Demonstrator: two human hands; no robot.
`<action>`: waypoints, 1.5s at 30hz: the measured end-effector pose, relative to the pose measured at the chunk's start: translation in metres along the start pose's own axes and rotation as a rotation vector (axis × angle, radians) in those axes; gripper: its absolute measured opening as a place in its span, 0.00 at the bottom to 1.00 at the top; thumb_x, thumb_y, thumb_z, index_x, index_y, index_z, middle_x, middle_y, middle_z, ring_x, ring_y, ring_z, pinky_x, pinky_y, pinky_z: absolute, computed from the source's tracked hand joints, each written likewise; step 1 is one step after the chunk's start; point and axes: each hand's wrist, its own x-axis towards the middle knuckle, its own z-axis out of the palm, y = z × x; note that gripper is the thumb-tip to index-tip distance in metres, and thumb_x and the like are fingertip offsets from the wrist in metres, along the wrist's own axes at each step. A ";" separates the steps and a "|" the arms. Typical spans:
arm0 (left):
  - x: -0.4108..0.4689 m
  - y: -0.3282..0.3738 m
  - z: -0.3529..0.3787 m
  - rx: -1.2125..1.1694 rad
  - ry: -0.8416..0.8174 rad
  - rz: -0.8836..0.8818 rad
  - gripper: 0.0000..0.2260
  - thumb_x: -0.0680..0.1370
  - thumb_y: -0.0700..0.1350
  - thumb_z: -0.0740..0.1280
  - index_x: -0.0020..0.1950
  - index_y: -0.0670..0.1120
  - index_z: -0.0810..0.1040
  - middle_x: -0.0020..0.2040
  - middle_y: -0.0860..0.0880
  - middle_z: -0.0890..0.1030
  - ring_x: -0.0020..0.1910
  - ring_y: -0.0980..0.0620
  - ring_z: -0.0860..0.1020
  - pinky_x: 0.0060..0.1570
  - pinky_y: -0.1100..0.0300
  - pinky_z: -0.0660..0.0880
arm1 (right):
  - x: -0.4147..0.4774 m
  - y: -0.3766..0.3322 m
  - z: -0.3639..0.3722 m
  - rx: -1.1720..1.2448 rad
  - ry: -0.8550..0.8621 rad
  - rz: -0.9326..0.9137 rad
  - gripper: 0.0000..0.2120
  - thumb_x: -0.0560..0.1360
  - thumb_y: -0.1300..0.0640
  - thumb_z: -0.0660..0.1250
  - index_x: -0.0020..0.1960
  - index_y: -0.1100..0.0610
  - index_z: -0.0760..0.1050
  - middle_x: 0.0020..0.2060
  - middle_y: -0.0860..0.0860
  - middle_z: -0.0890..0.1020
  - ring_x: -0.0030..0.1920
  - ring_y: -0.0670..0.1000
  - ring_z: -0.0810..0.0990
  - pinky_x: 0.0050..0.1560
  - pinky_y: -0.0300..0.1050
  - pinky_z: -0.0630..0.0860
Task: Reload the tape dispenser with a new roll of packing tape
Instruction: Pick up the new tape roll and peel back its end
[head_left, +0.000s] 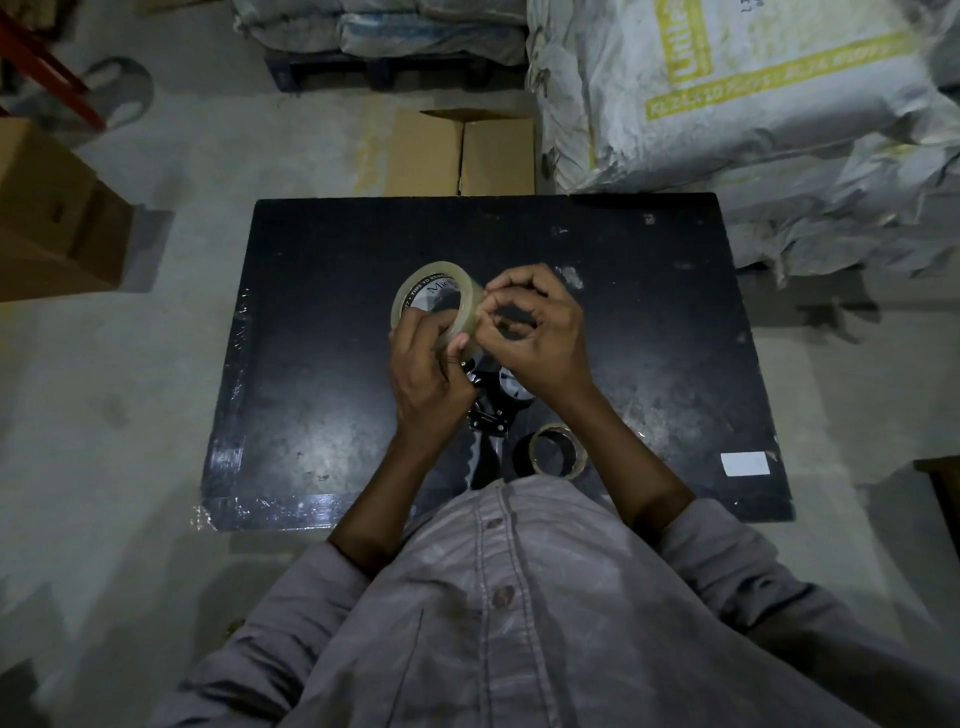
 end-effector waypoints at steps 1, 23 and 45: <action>0.000 0.000 0.000 -0.003 0.000 0.005 0.05 0.82 0.35 0.70 0.56 0.39 0.83 0.53 0.46 0.80 0.51 0.44 0.80 0.47 0.44 0.79 | 0.000 -0.001 0.000 0.000 0.004 0.002 0.09 0.77 0.57 0.78 0.49 0.63 0.88 0.55 0.56 0.82 0.52 0.52 0.86 0.42 0.53 0.89; 0.000 0.003 -0.003 -0.049 0.023 0.005 0.04 0.82 0.35 0.69 0.55 0.38 0.83 0.54 0.51 0.77 0.50 0.52 0.78 0.47 0.56 0.76 | 0.004 0.000 -0.008 0.023 0.060 0.131 0.01 0.77 0.66 0.80 0.47 0.63 0.88 0.55 0.58 0.83 0.56 0.38 0.82 0.52 0.32 0.82; -0.002 -0.003 -0.005 0.028 0.003 0.035 0.06 0.82 0.34 0.68 0.55 0.39 0.84 0.52 0.44 0.80 0.49 0.44 0.80 0.45 0.54 0.76 | -0.002 0.007 -0.009 0.267 -0.151 0.177 0.23 0.77 0.62 0.83 0.71 0.62 0.84 0.64 0.56 0.81 0.64 0.47 0.84 0.62 0.45 0.86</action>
